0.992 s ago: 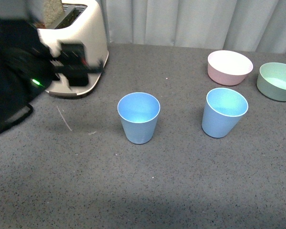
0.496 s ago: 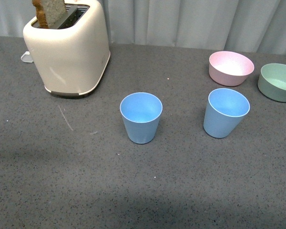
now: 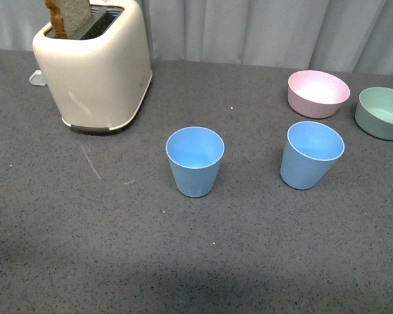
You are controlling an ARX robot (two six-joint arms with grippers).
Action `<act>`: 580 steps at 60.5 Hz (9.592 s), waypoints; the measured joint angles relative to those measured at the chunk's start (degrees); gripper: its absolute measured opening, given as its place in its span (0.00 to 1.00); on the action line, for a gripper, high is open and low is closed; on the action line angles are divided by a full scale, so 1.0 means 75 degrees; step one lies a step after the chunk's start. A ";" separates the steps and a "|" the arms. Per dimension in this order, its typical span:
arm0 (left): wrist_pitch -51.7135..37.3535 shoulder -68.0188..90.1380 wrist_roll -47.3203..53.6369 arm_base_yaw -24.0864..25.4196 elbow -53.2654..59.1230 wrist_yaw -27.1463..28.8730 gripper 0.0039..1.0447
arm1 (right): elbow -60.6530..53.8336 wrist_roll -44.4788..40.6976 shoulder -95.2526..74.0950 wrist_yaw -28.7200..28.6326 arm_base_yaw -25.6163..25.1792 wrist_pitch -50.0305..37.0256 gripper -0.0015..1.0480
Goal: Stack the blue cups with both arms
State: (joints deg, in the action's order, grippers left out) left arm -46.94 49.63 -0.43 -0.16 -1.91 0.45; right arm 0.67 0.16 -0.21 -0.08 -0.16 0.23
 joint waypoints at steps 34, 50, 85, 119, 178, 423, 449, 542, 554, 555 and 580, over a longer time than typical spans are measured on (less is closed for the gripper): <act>0.2681 -0.3022 0.0000 0.0003 0.0111 -0.0058 0.03 | 0.0000 0.0000 0.0000 0.0000 0.0000 0.0000 0.91; 0.3660 -0.4042 0.0000 0.0003 0.0111 -0.0058 0.03 | 0.0000 0.0000 0.0000 0.0000 0.0000 0.0000 0.91; 0.5846 -0.6038 0.0003 0.0003 0.0111 -0.0064 0.03 | 0.0000 0.0000 0.0000 0.0000 0.0000 0.0000 0.91; 0.6239 -0.6583 0.0000 0.0003 0.0111 -0.0061 0.45 | 0.0000 0.0000 0.0000 0.0003 0.0000 0.0000 0.91; 0.6239 -0.6586 0.0017 0.0003 0.0111 -0.0061 0.94 | 0.5316 -0.0393 -1.2639 -0.0364 0.0731 -0.1888 0.91; 0.6254 -0.6586 0.0020 0.0003 0.0111 -0.0055 0.94 | 0.0286 -0.0023 -0.7262 0.0262 0.0437 -0.6814 0.01; 0.6254 -0.6586 0.0020 0.0003 0.0111 -0.0058 0.94 | -0.0052 -0.0020 -0.4543 0.0023 0.0041 -0.4511 0.01; 0.6254 -0.6589 0.0020 0.0003 0.0111 -0.0058 0.94 | -0.0061 -0.0026 -0.0003 -0.0003 0.0041 -0.0044 0.72; 0.6254 -0.6592 0.0020 0.0003 0.0111 -0.0055 0.94 | -0.0061 -0.0020 -0.0003 -0.0003 0.0041 -0.0044 0.90; 0.6254 -0.6592 0.0020 0.0003 0.0111 -0.0058 0.94 | -0.0061 -0.0023 -0.0003 0.0000 0.0041 -0.0044 0.90; 0.6254 -0.6592 0.0020 0.0003 0.0111 -0.0058 0.94 | -0.0061 -0.0020 -0.0003 0.0000 0.0041 -0.0044 0.91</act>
State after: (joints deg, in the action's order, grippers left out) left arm -0.03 0.19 -0.27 -0.14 -1.08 0.01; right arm 0.21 0.01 -0.23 -0.08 0.14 -0.10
